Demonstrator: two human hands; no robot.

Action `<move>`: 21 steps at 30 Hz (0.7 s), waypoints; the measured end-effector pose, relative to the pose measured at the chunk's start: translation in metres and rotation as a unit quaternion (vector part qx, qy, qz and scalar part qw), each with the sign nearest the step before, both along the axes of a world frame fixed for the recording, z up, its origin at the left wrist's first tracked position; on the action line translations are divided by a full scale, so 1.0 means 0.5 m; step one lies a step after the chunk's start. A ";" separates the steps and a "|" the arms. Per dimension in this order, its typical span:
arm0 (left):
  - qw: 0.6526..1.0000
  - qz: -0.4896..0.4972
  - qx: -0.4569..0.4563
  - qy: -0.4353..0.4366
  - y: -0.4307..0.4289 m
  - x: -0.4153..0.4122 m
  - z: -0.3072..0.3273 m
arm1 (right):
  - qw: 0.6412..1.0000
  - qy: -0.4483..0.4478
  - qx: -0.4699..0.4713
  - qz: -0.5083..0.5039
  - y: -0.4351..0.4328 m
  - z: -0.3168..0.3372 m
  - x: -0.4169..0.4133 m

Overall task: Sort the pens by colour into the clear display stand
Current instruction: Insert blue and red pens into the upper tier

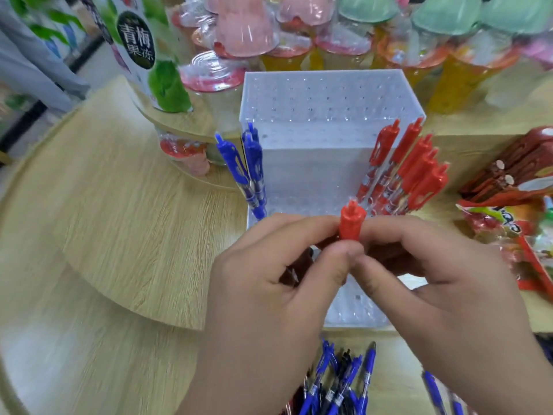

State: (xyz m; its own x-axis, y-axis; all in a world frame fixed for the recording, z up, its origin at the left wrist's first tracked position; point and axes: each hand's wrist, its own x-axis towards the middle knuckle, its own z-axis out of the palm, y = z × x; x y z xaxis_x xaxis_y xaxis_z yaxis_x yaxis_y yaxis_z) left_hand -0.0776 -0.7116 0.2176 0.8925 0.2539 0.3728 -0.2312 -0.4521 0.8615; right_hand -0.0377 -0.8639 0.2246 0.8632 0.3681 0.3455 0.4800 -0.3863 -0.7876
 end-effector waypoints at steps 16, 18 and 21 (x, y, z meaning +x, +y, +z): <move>0.962 0.202 -0.070 0.172 0.086 0.061 -0.028 | 0.972 0.000 0.085 -0.221 -0.060 0.001 0.034; 0.962 0.205 -0.041 0.175 0.085 0.075 -0.025 | 0.970 0.008 0.077 -0.229 -0.059 -0.011 0.039; 0.963 0.210 -0.027 0.169 0.084 0.085 -0.028 | 0.968 -0.007 0.053 -0.247 -0.049 -0.013 0.044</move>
State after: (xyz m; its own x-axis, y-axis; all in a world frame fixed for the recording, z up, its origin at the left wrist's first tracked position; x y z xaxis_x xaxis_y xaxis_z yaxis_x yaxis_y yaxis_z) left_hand -0.0351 -0.6694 0.2033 0.7749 0.6296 0.0553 0.2591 -0.3963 0.8808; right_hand -0.0158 -0.8884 0.2179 0.9199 -0.1266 0.3712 0.2677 -0.4891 -0.8301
